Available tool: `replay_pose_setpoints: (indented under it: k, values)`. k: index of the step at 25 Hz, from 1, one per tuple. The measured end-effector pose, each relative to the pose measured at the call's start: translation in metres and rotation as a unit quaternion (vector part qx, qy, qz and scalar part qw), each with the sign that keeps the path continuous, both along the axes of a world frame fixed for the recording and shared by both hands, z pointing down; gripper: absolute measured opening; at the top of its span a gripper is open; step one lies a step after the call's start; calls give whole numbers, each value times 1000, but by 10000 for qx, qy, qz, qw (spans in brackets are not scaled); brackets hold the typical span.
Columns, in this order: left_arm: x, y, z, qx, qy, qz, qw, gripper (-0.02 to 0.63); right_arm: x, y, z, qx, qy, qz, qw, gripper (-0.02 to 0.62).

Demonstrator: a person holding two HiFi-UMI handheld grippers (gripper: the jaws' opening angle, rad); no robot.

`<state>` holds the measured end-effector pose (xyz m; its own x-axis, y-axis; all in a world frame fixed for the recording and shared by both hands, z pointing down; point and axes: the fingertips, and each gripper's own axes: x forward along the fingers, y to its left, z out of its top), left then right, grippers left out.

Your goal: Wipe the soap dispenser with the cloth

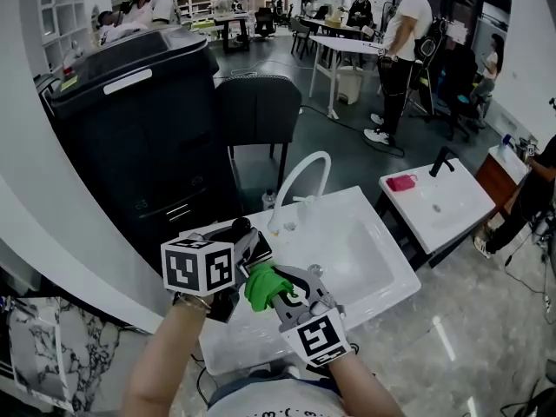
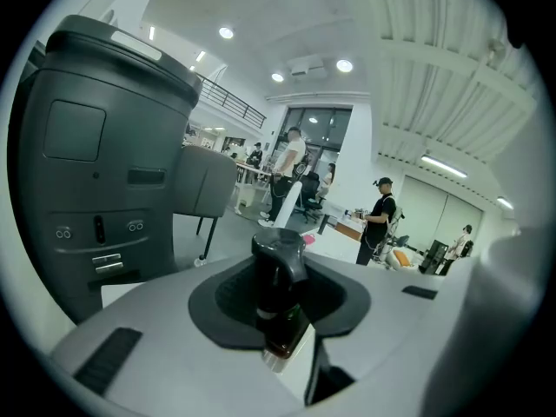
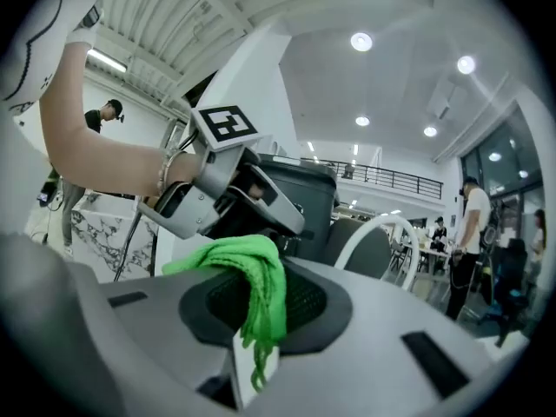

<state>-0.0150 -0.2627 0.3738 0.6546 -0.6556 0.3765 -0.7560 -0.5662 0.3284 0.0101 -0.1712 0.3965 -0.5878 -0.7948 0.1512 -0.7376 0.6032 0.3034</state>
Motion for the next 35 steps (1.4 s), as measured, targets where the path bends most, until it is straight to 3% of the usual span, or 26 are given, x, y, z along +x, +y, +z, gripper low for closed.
replay_pose_setpoints:
  k: [4, 8, 12, 18, 23, 26, 30, 33, 35]
  values:
    - [4, 1, -2, 35, -46, 39, 10000, 107, -12, -12, 3, 174, 431, 103, 9989, 64]
    - [2, 1, -6, 202, -147, 100, 9996, 107, -17, -19, 16, -50, 493, 140, 9987, 64]
    - [3, 6, -20, 701, -78, 448, 9965, 107, -10, -21, 36, -362, 617, 269, 9971, 64]
    - [5, 15, -42, 1464, 99, 964, 9845, 107, 6, -23, 50, -635, 571, 444, 9954, 64]
    - [3, 18, -45, 1974, -134, 1545, 9680, 107, 14, 1, 32, -480, 167, -609, 9968, 64]
    - [0, 24, -41, 2233, -288, 2220, 9487, 107, 29, 2, 16, -398, -113, -902, 9951, 64]
    - [-1, 37, -38, 2180, -60, 3100, 9254, 107, 33, 2, -12, -198, -629, -1539, 9859, 63]
    - [2, 46, -37, 2030, 138, 3360, 9196, 107, 23, 9, -29, -94, -1015, -2075, 9729, 63]
    - [6, 49, -37, 1980, 186, 3389, 9196, 107, 14, 8, -30, 12, -1002, -2133, 9718, 63]
